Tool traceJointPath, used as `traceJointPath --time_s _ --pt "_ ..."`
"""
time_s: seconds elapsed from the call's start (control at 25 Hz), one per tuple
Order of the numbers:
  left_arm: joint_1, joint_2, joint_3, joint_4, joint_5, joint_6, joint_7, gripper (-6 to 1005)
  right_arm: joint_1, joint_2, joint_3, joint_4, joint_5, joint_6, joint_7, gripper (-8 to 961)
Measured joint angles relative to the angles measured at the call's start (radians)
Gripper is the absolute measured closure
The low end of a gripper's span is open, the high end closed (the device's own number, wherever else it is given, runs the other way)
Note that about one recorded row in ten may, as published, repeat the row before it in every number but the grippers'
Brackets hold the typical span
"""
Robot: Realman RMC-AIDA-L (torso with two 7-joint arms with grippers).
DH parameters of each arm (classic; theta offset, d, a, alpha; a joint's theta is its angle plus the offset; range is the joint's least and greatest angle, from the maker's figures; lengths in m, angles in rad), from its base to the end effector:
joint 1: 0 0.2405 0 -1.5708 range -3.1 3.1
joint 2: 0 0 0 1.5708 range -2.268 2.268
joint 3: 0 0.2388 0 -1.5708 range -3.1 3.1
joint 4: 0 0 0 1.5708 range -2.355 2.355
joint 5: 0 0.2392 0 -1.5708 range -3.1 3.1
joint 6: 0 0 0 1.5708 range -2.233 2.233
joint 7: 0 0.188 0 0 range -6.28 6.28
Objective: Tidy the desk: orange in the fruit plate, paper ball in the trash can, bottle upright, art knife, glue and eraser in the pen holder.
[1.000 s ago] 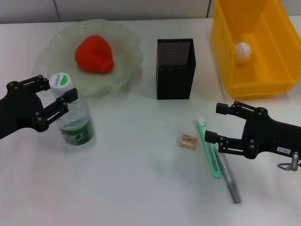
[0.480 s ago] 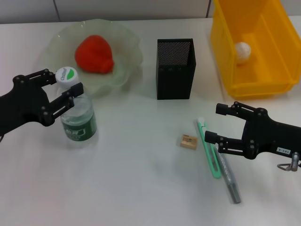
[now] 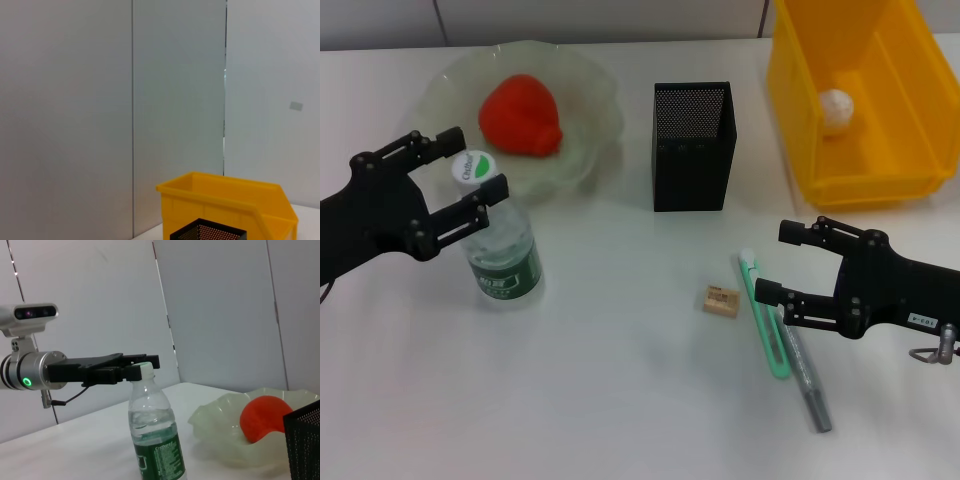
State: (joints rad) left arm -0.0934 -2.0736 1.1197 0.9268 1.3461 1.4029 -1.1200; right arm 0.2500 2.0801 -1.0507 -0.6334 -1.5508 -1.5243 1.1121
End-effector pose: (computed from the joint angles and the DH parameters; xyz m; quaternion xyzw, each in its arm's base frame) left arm -0.2661 0.3221 0.0127 -0.8903 -0.1324 -0.3177 0.2983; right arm 0.2721 0.2999 -0.0496 -0.9181 0.1794 0.3105 0.1687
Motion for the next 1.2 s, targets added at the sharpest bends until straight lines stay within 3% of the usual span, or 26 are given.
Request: traceJointPath --time_s 0.2,0.36,0.4,0.44,0.48,0.52,0.56,0.68,0.72,0.76,0.8,0.88,0.92,0.96,1.04,1.2 --pt "0.019 0.002 -0.028 0.028 -0.007 0.029 0.017 338 -0.007 -0.001 0.005 -0.022 0.0 -0.016 0.025 124" --pt "0.051 0.004 -0.125 0.043 -0.005 0.128 0.017 234 -0.025 -0.002 0.012 -0.105 -0.001 -0.049 0.102 124" --pt "0.057 0.006 -0.14 0.037 0.003 0.166 0.021 209 -0.037 -0.003 0.016 -0.161 -0.002 -0.061 0.155 124" --pt "0.066 0.009 -0.15 0.011 0.042 0.237 0.055 184 -0.062 -0.004 0.022 -0.306 -0.029 -0.077 0.28 125" --pt "0.066 0.009 -0.15 0.011 0.042 0.237 0.055 184 -0.062 -0.004 0.022 -0.306 -0.029 -0.077 0.28 125" --pt "0.068 0.008 -0.15 -0.023 0.09 0.279 0.116 184 -0.074 -0.002 0.024 -0.49 -0.113 -0.081 0.456 125" --pt "0.068 0.008 -0.15 -0.023 0.09 0.279 0.116 184 -0.074 -0.002 0.024 -0.49 -0.113 -0.081 0.456 125" --pt "0.054 0.005 -0.123 -0.097 0.159 0.311 0.196 184 -0.047 0.002 0.001 -0.765 -0.313 -0.083 0.778 125" --pt "0.034 0.003 -0.095 -0.152 0.18 0.311 0.219 184 -0.005 0.002 -0.049 -0.894 -0.467 -0.097 0.975 125" --pt "0.034 0.003 -0.095 -0.152 0.18 0.311 0.219 184 -0.005 0.002 -0.049 -0.894 -0.467 -0.097 0.975 125" --pt "-0.004 0.004 -0.066 -0.234 0.185 0.3 0.244 184 0.022 0.002 -0.088 -0.957 -0.548 -0.106 1.075 125" --pt "-0.023 0.005 -0.062 -0.27 0.187 0.297 0.26 184 0.082 0.003 -0.189 -1.02 -0.711 -0.109 1.285 125" --pt "-0.061 0.005 -0.06 -0.334 0.201 0.291 0.287 184 0.14 0.003 -0.293 -1.031 -0.847 -0.11 1.45 126" --pt "-0.061 0.005 -0.06 -0.334 0.201 0.291 0.287 184 0.14 0.003 -0.293 -1.031 -0.847 -0.11 1.45 126" --pt "-0.091 0.004 -0.061 -0.373 0.225 0.276 0.3 184 0.195 0.004 -0.425 -0.986 -0.962 -0.081 1.576 126" --pt "-0.123 0.002 -0.055 -0.395 0.244 0.241 0.299 184 0.22 0.006 -0.516 -0.928 -1.016 -0.03 1.64 133"
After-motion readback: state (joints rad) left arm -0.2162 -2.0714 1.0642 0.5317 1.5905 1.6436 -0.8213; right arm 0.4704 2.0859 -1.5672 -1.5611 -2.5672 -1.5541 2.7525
